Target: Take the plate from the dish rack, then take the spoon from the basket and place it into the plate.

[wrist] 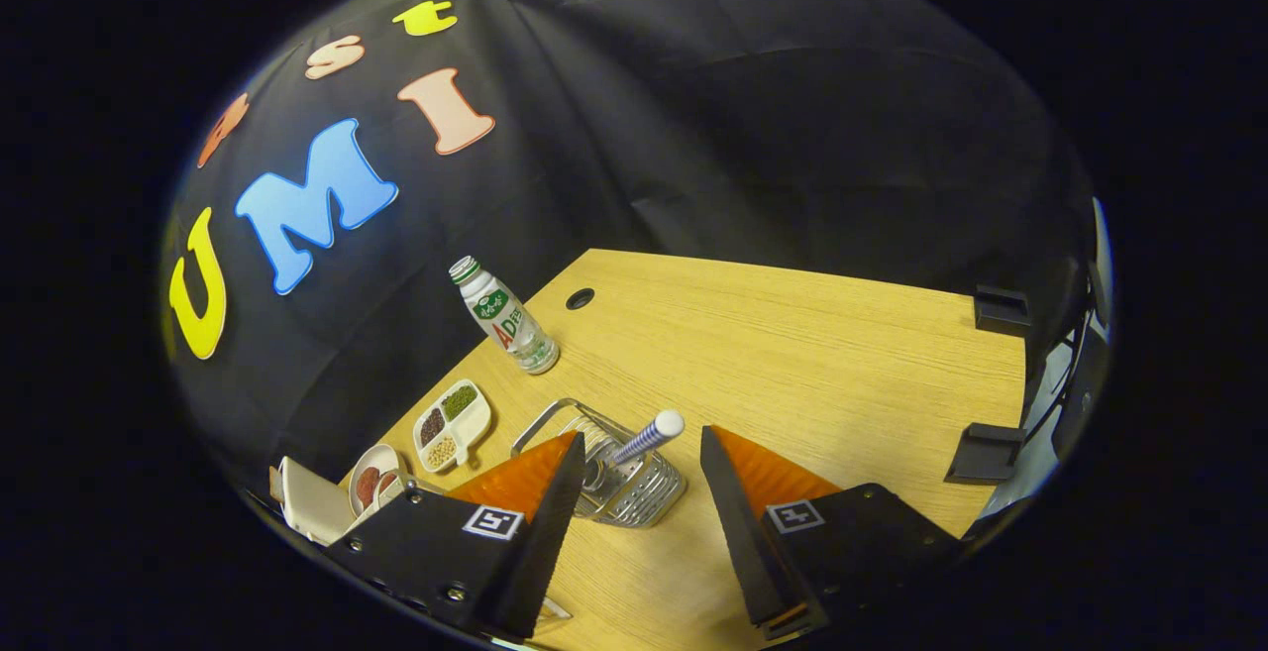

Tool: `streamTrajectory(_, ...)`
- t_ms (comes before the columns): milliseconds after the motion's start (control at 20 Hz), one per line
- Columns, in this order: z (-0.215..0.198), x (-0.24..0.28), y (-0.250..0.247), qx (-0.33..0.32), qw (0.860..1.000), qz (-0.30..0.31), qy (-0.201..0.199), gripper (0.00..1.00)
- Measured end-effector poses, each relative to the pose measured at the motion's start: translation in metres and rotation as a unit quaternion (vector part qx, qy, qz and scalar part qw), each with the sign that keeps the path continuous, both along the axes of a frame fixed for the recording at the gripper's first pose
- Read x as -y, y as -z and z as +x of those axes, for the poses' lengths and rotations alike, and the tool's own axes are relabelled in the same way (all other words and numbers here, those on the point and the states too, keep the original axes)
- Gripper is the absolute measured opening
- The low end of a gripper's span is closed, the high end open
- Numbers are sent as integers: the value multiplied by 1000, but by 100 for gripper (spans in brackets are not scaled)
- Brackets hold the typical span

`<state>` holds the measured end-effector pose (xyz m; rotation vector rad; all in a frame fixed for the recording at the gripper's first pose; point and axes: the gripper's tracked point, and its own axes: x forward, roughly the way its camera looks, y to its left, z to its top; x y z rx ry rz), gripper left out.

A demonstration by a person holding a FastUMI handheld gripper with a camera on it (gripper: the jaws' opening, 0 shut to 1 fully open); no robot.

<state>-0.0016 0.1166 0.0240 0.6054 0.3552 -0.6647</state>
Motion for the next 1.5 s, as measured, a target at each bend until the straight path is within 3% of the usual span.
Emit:
streamTrajectory(250,18,18,3,21,1000,3,20,74)
streamTrajectory(300,21,23,8,20,1000,2,23,60)
streamTrajectory(450,30,25,16,19,1000,8,21,58)
streamTrajectory(550,35,27,19,19,1000,4,12,43)
streamTrajectory(600,36,27,18,22,1000,4,14,28)
streamTrajectory(700,35,20,6,36,999,7,10,28)
streamTrajectory(800,42,22,1,47,999,-1,2,16)
streamTrajectory(900,48,19,-9,50,999,-13,-11,16)
streamTrajectory(950,45,14,-12,40,999,-23,-14,10)
streamTrajectory(1500,50,-15,-79,6,986,-152,-67,9)
